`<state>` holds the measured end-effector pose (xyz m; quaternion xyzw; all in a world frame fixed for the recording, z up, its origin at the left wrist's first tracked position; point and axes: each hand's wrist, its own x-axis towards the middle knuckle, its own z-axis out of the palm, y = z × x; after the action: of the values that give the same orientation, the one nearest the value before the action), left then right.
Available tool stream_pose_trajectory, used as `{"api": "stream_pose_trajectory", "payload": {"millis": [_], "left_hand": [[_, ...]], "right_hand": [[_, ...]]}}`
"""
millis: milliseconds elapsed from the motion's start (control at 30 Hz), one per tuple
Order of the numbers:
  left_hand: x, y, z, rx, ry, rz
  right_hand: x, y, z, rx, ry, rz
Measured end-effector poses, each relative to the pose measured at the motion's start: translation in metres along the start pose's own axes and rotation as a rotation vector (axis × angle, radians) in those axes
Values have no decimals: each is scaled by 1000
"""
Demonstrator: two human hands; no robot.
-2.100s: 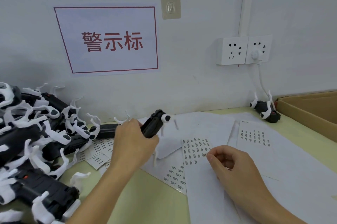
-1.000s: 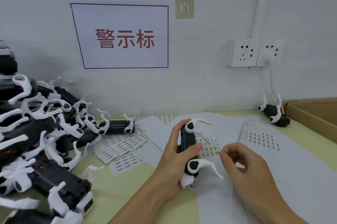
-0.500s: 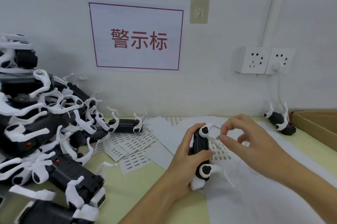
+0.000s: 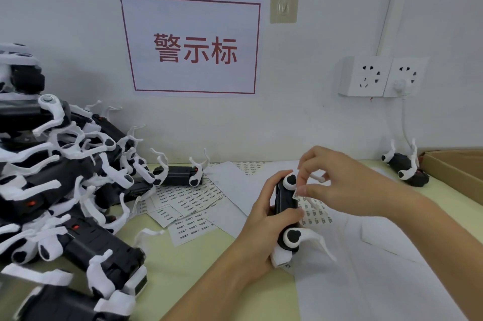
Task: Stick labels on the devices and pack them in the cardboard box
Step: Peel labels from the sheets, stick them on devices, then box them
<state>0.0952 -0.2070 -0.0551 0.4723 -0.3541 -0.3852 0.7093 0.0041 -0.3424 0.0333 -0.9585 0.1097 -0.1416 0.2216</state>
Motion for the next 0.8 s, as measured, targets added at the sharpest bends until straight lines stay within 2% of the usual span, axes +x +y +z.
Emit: {"api": "stream_pose_trajectory", "payload": {"millis": [300,800], "left_hand": [[1,-1,1,-8,23,-11],[-1,2,2,-19,54,-26]], "right_hand": [[2,1,5,-125,39,-74],[2,-1,12,-121,92,-52]]}}
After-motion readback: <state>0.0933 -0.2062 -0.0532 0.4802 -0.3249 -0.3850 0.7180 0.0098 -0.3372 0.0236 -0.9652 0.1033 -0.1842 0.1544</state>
